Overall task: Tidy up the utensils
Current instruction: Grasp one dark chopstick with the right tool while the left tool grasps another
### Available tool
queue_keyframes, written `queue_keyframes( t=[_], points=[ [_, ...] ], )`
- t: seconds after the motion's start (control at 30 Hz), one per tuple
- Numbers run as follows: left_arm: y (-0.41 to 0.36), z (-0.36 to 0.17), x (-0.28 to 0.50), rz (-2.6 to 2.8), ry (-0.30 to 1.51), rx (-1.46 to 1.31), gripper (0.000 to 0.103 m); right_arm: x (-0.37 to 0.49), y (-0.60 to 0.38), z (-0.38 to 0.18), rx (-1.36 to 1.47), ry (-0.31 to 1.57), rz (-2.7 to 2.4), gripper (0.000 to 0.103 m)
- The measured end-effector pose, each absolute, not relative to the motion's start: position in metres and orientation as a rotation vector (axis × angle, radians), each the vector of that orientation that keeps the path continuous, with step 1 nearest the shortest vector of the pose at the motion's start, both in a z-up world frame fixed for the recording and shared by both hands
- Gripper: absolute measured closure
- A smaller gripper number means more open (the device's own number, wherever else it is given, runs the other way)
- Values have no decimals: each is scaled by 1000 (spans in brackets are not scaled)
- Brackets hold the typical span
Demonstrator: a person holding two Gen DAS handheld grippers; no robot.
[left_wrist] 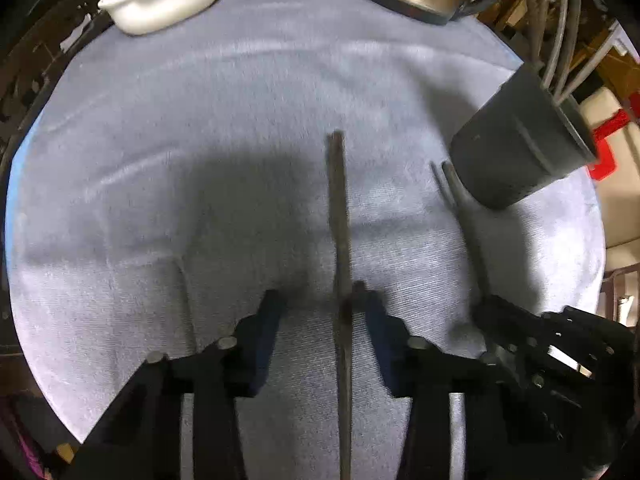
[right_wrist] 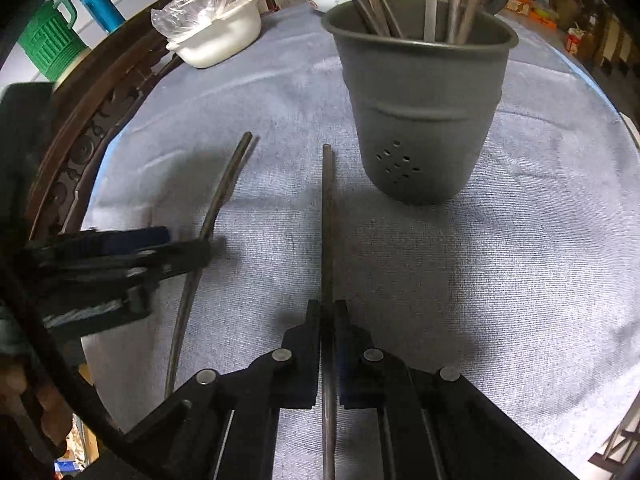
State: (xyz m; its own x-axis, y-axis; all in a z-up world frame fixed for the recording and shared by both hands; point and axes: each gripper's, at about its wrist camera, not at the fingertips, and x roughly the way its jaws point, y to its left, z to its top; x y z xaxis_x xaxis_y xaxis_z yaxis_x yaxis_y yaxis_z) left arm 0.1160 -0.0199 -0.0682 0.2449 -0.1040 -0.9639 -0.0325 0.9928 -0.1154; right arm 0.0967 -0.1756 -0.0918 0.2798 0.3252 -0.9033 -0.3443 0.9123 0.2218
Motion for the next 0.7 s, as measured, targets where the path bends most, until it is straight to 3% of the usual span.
queue_keyframes(
  t=[0.07,0.43,0.57,0.7],
  points=[
    [-22,-71,119,-87,1350,-122,97,98,-175,-91,-31,1211,456,96],
    [1,-70,108,-129,1446,-133,97,108,-163,-87,-170,1318,486,94],
    [6,-67,120,-115,1456,-143,83,117,-156,-82,-189,1327,457,94],
    [7,-67,132,-112,1456,-124,81,128,-151,-81,-180,1322,426,94]
  ],
)
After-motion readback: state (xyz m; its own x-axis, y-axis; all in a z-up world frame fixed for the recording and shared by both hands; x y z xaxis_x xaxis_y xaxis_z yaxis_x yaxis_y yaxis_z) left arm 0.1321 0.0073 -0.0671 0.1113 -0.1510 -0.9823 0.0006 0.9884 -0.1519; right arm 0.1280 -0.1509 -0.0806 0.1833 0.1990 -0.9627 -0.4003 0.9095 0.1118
